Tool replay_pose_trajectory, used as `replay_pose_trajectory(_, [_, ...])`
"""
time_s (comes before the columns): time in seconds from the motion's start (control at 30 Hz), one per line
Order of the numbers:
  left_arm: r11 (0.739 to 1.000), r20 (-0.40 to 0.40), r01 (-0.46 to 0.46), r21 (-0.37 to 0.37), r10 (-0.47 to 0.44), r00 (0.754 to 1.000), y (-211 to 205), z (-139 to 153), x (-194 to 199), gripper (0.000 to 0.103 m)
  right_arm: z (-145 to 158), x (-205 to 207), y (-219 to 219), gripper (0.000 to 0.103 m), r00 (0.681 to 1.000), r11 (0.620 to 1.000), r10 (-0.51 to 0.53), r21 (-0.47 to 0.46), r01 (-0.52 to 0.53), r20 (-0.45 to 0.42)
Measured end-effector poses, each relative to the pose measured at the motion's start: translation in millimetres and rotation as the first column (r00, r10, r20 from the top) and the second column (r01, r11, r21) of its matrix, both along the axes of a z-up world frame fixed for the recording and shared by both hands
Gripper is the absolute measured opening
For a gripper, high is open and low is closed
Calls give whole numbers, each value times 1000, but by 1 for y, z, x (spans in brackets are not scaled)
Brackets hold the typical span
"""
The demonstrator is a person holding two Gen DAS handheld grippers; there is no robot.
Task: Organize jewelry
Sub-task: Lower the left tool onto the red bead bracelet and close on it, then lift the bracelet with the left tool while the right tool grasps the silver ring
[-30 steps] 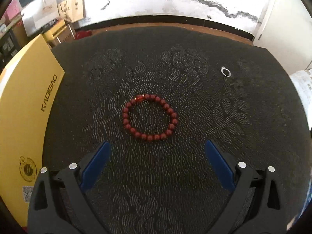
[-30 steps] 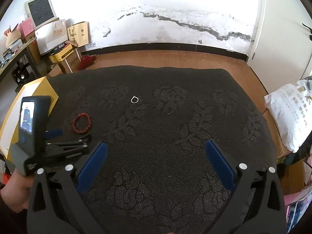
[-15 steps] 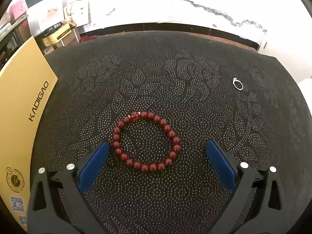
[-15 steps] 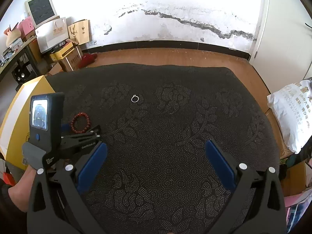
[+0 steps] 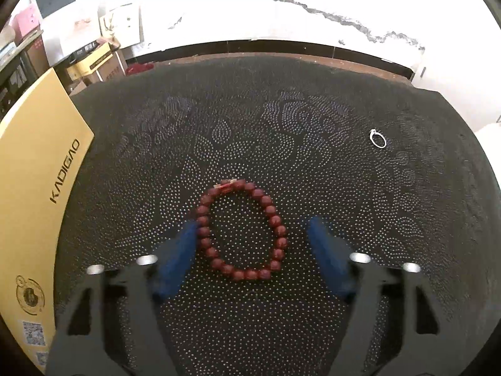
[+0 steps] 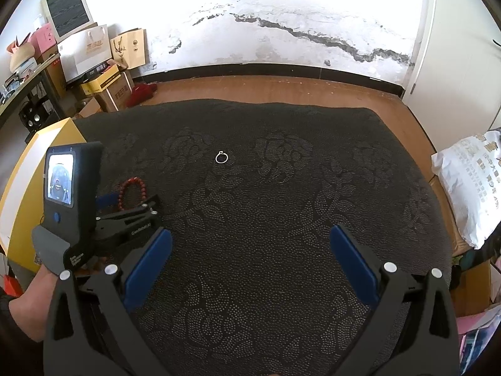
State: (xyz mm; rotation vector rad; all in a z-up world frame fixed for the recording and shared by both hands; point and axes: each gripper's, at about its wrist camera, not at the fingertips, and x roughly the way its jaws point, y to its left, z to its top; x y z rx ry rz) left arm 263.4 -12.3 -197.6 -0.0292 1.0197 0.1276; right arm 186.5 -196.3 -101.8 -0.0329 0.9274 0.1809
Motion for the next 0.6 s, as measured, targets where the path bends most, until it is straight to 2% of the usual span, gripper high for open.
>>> replay_pose_trajectory(0.07, [1000, 3, 17, -1, -17, 1000, 0, 2, -1, 41, 0, 0, 1, 97, 1000, 1000, 2, 1, -2, 1])
replay_pose_trajectory(0.13, [1000, 3, 20, 8, -20, 1000, 0, 3, -1, 16, -1, 2, 4, 97, 1000, 1000, 5, 0, -5, -1])
replay_pose_trajectory(0.43, [1000, -12, 19, -17, -19, 1000, 10, 7, -2, 14, -6, 7, 9, 97, 1000, 1000, 10, -2, -10, -3])
replay_pose_trajectory(0.47, [1000, -12, 20, -17, -20, 1000, 10, 8, -3, 7, -7, 8, 10, 97, 1000, 1000, 11, -1, -11, -4])
replay_pose_trajectory(0.6, [1000, -17, 25, -17, -25, 1000, 10, 13, -6, 7, -10, 13, 16, 97, 1000, 1000, 20, -9, -20, -11])
